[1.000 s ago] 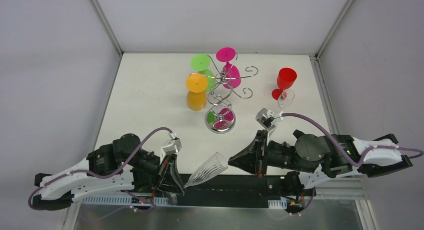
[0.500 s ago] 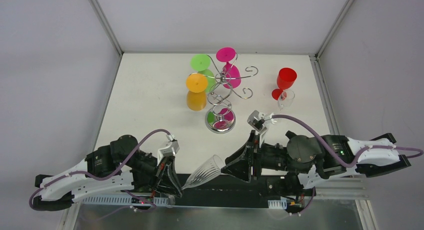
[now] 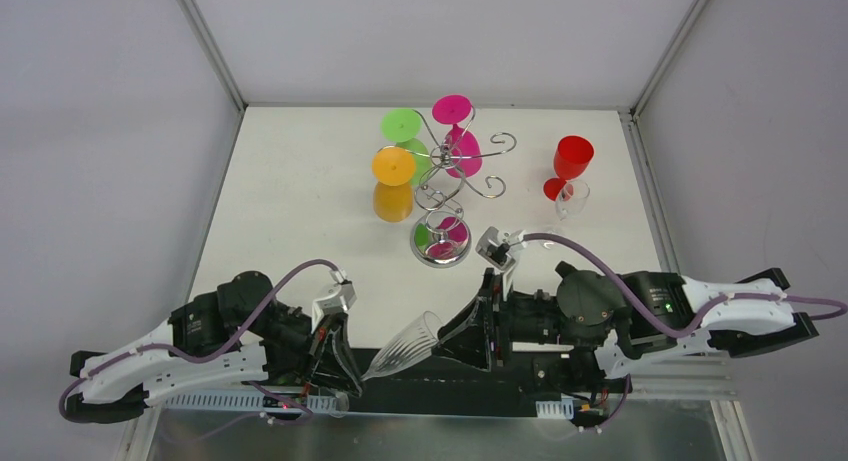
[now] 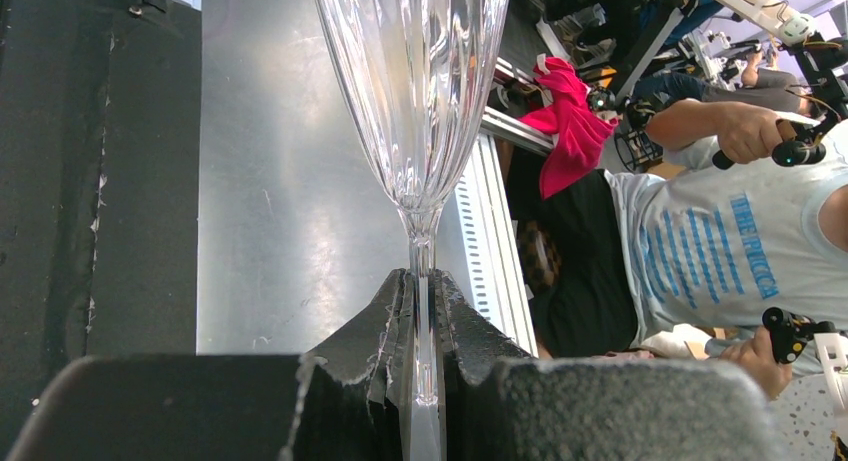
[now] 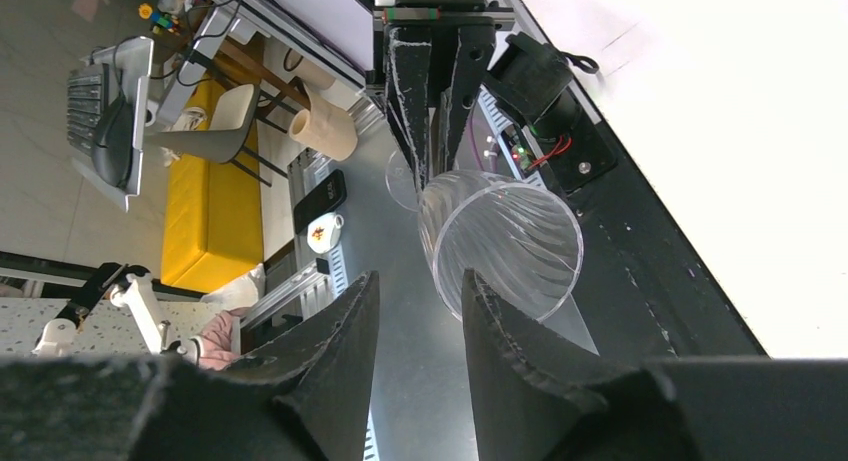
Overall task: Take the wine glass off the wine glass rack
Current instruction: Place the wine glass at the center of the board.
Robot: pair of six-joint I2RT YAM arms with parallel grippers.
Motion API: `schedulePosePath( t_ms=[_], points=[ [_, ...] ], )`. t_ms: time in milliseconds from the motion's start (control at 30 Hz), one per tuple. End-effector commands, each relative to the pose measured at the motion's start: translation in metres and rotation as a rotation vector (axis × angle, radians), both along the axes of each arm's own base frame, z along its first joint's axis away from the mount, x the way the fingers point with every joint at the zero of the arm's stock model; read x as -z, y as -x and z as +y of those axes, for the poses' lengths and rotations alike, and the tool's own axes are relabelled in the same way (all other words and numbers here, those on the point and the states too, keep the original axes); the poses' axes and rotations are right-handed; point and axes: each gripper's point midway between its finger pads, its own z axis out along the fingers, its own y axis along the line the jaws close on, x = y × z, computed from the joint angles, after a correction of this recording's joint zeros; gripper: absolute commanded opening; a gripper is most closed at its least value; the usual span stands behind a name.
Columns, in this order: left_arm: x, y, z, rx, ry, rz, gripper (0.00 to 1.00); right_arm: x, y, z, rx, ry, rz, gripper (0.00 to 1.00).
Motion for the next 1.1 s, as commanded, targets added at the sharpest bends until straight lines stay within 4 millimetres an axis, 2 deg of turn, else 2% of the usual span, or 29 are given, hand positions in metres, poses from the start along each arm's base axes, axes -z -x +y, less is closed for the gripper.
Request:
schedulePosePath(
  t_ms=[0, 600, 867, 1067],
  points=[
    [-0.003, 0.003, 0.002, 0.027, 0.047, -0.034, 0.0, -0.025, 0.006, 0.006, -0.035, -0.081, 0.042, 0.38],
    [-0.004, 0.005, 0.007, 0.031, 0.073, -0.041, 0.0, -0.016, 0.011, 0.023, -0.1, -0.062, 0.126, 0.32],
    [-0.003, 0.005, 0.008, 0.029, 0.076, -0.04, 0.0, -0.014, 0.011, 0.024, -0.112, -0.058, 0.139, 0.23],
    [-0.003, 0.004, 0.008, 0.022, 0.074, -0.043, 0.0, -0.013, 0.022, 0.026, -0.177, -0.052, 0.168, 0.13]
  ],
)
